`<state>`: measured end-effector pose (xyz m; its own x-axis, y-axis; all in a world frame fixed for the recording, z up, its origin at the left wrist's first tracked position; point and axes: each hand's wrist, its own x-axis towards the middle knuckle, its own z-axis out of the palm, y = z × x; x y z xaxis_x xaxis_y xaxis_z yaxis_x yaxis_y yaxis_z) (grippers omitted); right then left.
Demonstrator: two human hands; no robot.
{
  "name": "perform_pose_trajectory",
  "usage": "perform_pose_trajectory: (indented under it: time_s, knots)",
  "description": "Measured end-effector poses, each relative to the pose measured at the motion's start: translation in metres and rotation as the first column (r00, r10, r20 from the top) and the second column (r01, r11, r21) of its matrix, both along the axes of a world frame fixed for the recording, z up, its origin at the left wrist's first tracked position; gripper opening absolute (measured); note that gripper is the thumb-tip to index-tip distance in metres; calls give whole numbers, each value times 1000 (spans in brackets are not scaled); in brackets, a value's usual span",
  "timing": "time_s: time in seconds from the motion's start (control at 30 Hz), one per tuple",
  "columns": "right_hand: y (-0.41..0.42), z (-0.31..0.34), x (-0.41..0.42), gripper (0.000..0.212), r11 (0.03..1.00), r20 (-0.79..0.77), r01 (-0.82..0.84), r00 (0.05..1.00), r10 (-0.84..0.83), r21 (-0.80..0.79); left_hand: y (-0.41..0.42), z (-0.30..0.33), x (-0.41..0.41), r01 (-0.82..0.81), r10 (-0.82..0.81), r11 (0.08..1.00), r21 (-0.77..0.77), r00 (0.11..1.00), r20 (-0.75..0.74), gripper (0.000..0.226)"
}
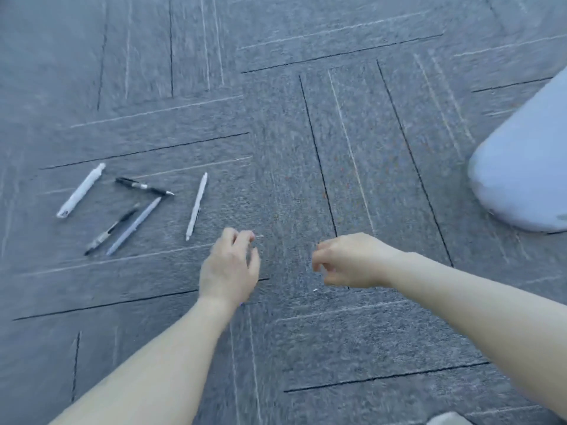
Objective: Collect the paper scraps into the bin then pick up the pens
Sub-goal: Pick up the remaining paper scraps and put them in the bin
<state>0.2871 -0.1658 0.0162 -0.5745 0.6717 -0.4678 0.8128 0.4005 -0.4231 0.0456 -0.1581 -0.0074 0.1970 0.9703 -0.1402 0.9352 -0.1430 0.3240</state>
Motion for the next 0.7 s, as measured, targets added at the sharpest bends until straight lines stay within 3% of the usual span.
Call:
perform_pose_trajectory:
  time_s: [0.17, 0.27, 0.43, 0.53, 0.7]
  knots:
    - [-12, -22, -19, 21, 987, 42, -163, 986, 162, 7, -58, -12, -42, -184, 178, 983, -6, 960, -216, 54]
    - [-12, -26, -20, 20, 977, 55, -208, 977, 206, 42, -76, -15, -48, -303, 292, 953, -28, 935, -203, 72]
    - [-15, -25, -30, 20, 957, 122, -289, 951, 283, 37, -78, -20, -47, -260, 227, 960, -100, 939, -257, 94]
    - [-14, -22, -36, 17, 979, 96, -205, 974, 204, 5, -75, -20, -46, -237, 207, 965, -109, 951, -228, 83]
    - [-2, -17, -58, 8, 998, -68, 23, 997, -27, -65, -79, -28, -38, -163, 162, 987, -4, 983, -88, 20]
